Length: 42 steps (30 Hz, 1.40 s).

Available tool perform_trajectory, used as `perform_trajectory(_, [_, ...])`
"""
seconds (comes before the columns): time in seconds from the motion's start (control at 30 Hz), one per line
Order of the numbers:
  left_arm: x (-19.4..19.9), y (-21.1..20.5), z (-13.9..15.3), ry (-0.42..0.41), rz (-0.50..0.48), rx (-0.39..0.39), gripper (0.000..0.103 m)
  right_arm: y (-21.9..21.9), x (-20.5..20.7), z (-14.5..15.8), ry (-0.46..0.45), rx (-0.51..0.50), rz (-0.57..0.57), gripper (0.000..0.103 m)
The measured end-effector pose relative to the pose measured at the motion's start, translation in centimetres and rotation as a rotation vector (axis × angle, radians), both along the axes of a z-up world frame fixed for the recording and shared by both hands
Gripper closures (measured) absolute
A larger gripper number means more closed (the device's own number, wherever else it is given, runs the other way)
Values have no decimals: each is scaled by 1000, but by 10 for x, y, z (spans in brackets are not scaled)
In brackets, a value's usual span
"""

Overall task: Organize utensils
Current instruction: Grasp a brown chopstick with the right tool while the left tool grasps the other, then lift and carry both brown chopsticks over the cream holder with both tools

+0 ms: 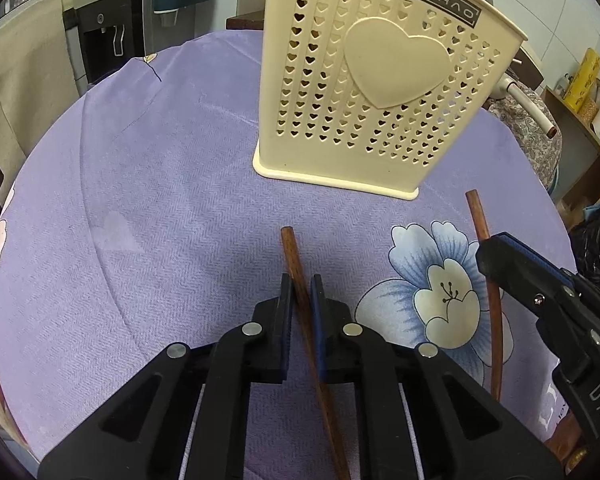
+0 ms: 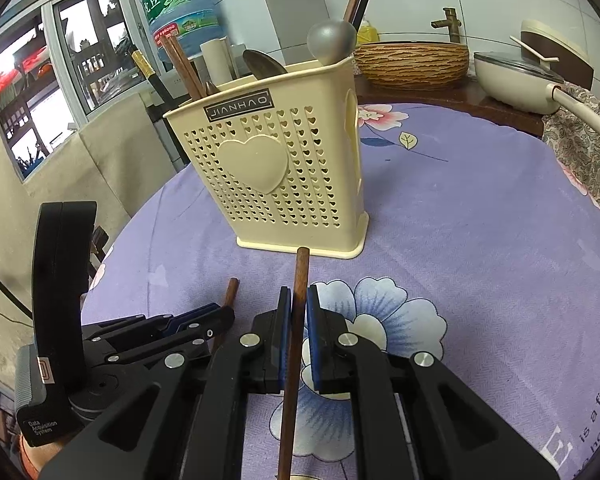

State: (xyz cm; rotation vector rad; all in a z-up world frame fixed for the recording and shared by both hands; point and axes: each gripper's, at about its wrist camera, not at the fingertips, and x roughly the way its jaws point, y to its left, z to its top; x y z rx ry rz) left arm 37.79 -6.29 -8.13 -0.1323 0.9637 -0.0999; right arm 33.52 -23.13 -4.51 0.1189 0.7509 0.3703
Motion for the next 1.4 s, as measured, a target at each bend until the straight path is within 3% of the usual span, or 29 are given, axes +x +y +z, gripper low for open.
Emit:
perform_trajectory(0.4, [-6, -4, 0, 2, -2, -38, 95, 0, -5, 2, -12, 2, -8, 95])
perform_trajectory(0.57, [-14, 1, 11, -38, -3, -63, 95, -3, -10, 9, -30, 20, -8, 95])
perform_trajectory(0.77, [-38, 11, 56, -145, -24, -117, 96, -6, -24, 36, -86, 63, 15, 95])
perform_trajectory(1.13, [-96, 43, 152, -387, -26, -133, 96, -22, -55, 101, -211, 101, 55, 96])
perform_trajectory(1.4, [-106, 44, 175, -439, -34, -93, 96, -20, -63, 114, -239, 70, 65, 96])
